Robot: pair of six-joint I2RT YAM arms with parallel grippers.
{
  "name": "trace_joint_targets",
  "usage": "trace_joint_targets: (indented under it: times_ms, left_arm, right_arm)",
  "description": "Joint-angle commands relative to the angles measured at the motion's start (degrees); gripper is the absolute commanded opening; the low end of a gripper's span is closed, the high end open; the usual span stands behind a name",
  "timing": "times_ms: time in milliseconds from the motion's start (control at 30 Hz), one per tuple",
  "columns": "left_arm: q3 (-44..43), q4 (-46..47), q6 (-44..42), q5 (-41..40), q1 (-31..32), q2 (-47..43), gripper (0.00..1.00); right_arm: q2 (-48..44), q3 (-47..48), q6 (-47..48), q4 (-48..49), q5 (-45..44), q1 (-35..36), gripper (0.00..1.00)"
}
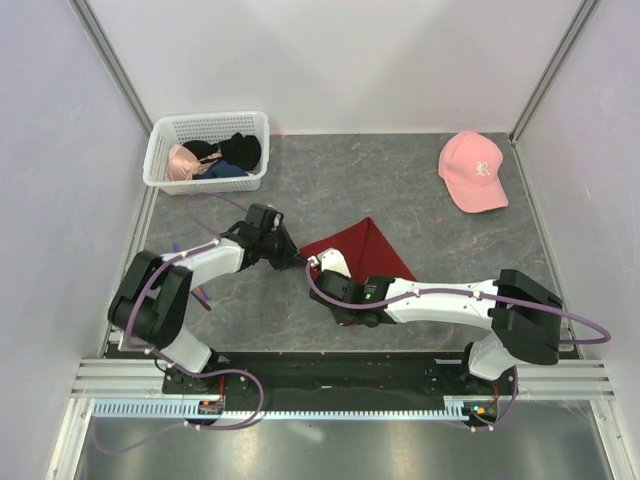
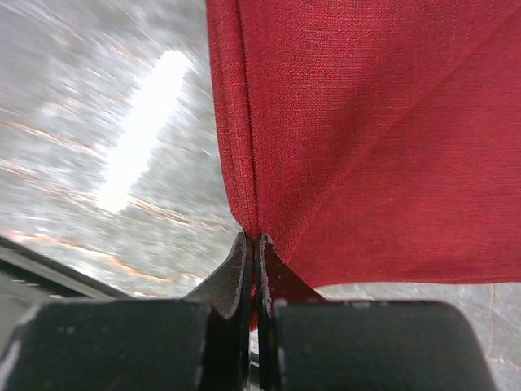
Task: Fold the napkin into a case and place the utensils inside
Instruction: Pick up the upper triangle-folded napkin from the center of the board, then turn over the upper triangle folded napkin at the center of the board.
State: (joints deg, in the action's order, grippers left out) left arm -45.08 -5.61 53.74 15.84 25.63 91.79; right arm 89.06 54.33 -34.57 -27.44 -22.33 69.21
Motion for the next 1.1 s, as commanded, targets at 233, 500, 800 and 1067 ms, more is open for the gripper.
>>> trace_joint_targets:
  times_ms: [233, 500, 800, 1067]
  left_arm:
    - [-4.66, -8.7, -7.94, 2.61, -11.2, -16.9, 0.02]
    - [-11.69, -22.33, -12.94, 1.48, -21.05, -28.76, 0.02]
    - [-28.91, -40.69, -22.43, -2.38, -36.97, -34.84, 0.02]
    - [-29.64, -34.4, -19.47, -7.02, -27.51, -29.59, 0.02]
  right_arm:
    - [3.58, 10.7, 2.4, 2.39, 7.64, 1.01, 0.0]
    - [12.87, 24.75, 3.71, 4.77, 19.49, 6.19, 0.0]
    - [24.85, 47.62, 3.02, 10.36, 36.46, 9.98, 0.0]
    - [18.0, 24.37, -10.57, 44.67, 54.1, 2.87, 0.0]
